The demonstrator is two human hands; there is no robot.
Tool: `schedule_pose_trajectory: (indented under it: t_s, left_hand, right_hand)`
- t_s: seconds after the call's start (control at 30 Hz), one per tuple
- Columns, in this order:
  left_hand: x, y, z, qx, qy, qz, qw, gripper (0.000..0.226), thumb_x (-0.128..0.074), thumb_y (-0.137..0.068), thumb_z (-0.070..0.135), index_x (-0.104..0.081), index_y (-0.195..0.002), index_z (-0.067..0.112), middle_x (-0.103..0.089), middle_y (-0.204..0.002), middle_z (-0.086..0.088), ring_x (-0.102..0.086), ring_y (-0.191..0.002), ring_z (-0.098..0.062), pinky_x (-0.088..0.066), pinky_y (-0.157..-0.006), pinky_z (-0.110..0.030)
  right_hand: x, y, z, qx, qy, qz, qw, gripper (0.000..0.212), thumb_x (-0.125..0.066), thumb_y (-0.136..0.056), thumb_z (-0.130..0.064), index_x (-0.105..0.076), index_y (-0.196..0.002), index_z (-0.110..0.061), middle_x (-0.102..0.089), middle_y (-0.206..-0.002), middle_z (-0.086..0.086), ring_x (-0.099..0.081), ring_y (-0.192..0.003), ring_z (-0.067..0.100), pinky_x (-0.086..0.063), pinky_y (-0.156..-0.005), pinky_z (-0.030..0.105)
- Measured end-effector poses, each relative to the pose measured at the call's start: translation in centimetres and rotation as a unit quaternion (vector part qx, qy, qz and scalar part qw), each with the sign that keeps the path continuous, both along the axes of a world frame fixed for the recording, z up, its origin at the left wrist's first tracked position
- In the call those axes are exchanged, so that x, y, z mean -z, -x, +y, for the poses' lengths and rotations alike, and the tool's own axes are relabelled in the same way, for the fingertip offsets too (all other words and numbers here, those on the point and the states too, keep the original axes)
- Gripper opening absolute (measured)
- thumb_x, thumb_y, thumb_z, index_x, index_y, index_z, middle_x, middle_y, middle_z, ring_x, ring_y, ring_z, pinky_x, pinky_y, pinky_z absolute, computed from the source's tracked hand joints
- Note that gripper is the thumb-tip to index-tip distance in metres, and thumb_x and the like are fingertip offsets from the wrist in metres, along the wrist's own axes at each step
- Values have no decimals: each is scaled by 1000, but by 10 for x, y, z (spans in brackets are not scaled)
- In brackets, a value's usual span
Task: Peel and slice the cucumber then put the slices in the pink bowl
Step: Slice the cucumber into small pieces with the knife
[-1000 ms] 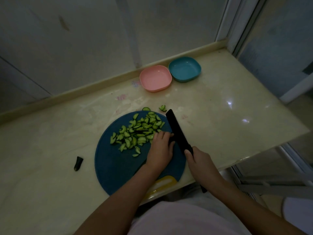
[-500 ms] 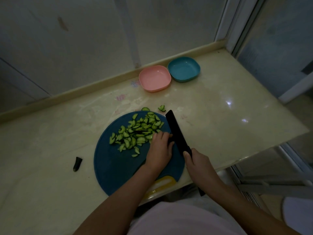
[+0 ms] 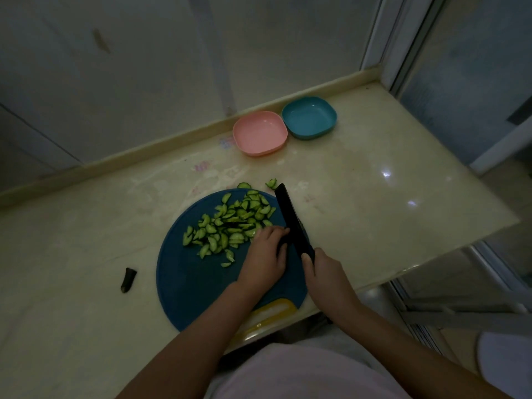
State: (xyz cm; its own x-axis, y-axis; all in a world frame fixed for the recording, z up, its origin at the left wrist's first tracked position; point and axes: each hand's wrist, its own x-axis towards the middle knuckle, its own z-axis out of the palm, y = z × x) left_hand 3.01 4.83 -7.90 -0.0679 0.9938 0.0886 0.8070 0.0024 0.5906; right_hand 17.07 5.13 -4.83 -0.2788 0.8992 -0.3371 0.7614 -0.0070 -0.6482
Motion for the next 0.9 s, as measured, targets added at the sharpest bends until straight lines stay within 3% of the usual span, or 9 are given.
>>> schedule_pose_trajectory:
  t_s: [0.07, 0.2, 0.33, 0.47, 0.63, 0.9]
  left_hand:
    - [0, 0, 0, 4, 2, 0, 1000, 33, -54, -89, 5, -58, -122, 6, -59, -112, -11, -51, -106, -25, -36, -92, -25]
    - [-1, 2, -1, 11, -1, 13, 1000, 35, -53, -89, 6, -56, -125, 7, -59, -116, -10, -51, -109, -24, -31, -94, -22]
    - [-1, -1, -3, 0, -5, 13, 1000, 33, -54, -90, 6, -57, -122, 7, -58, -112, -9, -51, -105, -23, -31, -91, -18]
    - [-1, -1, -2, -9, -8, 1, 1000, 27, -56, -88, 6, -59, -115, 5, -59, -105, -9, -52, -100, -23, -31, -87, -15]
    - [0, -2, -2, -10, -11, 5, 1000, 24, -55, -87, 7, -58, -111, 5, -58, -102, -10, -53, -97, -24, -34, -87, -21]
    - [1, 0, -2, -10, -5, 2, 1000, 22, -55, -87, 6, -59, -109, 5, -58, -100, -9, -53, -95, -24, -36, -84, -22]
  right_hand:
    - [1, 5, 0, 6, -1, -5, 1000, 27, -31, -101, -28, -41, -84, -12, -41, -65, -5, -40, -55, 7, -26, -44, 20]
    - [0, 13, 5, 21, 6, 3, 1000, 26, -31, -101, -27, -42, -85, -10, -49, -74, 2, -50, -67, 19, -32, -56, 27]
    - [-2, 6, 7, 5, 8, -6, 1000, 29, -32, -101, -28, -39, -76, -16, -42, -66, -5, -40, -55, 7, -24, -44, 21]
    - [-7, -4, 4, 0, 11, 0, 1000, 29, -32, -101, -30, -44, -82, -11, -42, -65, -6, -44, -59, 11, -25, -50, 27]
    - [-14, -11, -2, -5, 13, 14, 1000, 33, -33, -101, -29, -37, -69, -19, -42, -63, -5, -39, -54, 2, -33, -46, 15]
    - [-14, -8, -6, -5, 24, 2, 1000, 35, -32, -101, -31, -32, -66, -23, -42, -64, -4, -39, -54, 4, -30, -46, 17]
